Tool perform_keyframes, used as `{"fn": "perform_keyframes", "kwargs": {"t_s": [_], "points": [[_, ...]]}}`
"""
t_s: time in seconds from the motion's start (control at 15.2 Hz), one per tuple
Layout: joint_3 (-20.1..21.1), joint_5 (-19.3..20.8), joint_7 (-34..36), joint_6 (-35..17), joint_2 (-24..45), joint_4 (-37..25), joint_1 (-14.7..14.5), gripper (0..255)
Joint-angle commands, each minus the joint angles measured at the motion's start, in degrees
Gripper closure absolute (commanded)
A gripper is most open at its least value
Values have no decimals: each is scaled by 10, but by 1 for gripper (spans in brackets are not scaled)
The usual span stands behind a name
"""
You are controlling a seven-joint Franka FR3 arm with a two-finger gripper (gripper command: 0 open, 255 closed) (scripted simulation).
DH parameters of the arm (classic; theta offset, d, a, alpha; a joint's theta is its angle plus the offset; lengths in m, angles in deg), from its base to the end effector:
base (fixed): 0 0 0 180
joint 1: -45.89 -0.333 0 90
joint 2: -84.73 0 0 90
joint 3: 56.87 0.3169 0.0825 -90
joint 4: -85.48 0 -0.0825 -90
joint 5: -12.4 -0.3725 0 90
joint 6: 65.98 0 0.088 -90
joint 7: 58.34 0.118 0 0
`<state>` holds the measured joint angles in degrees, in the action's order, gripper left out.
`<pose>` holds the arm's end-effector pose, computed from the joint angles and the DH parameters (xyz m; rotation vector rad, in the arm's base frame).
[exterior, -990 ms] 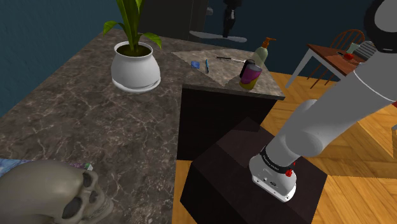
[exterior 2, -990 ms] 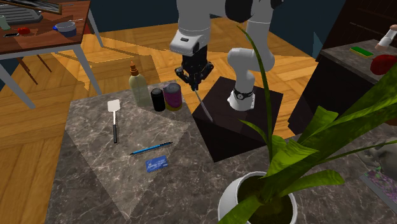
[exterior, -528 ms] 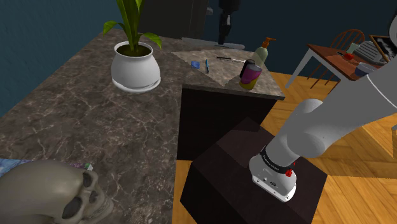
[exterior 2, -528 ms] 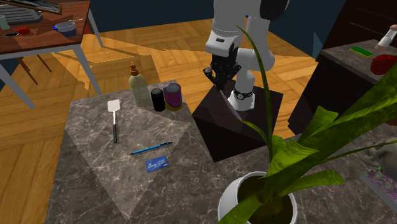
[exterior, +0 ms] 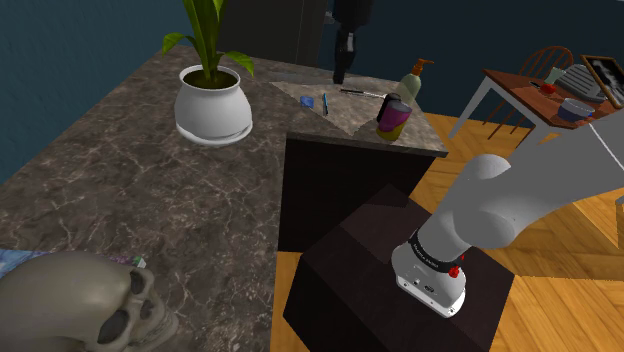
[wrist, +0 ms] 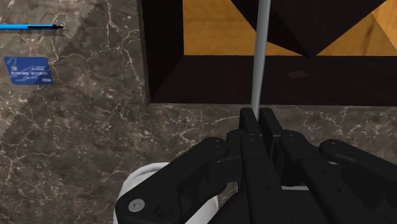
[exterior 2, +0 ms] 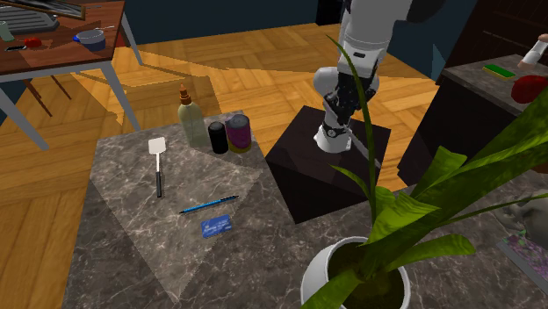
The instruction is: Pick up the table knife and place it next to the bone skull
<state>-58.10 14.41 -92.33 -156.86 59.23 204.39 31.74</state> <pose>0.3887 0.0834 0.5930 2.8630 1.2483 -0.0753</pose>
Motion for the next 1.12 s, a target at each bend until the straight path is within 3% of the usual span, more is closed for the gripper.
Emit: {"fn": "perform_keyframes", "kwargs": {"t_s": [0.0, 0.53, 1.06], "points": [[21, -10, 29, 3, -16, 14, -10, 255], [105, -56, 139, 10, -33, 23, -49, 255], [192, -96, 254, 10, -8, -8, -84, 255]]}}
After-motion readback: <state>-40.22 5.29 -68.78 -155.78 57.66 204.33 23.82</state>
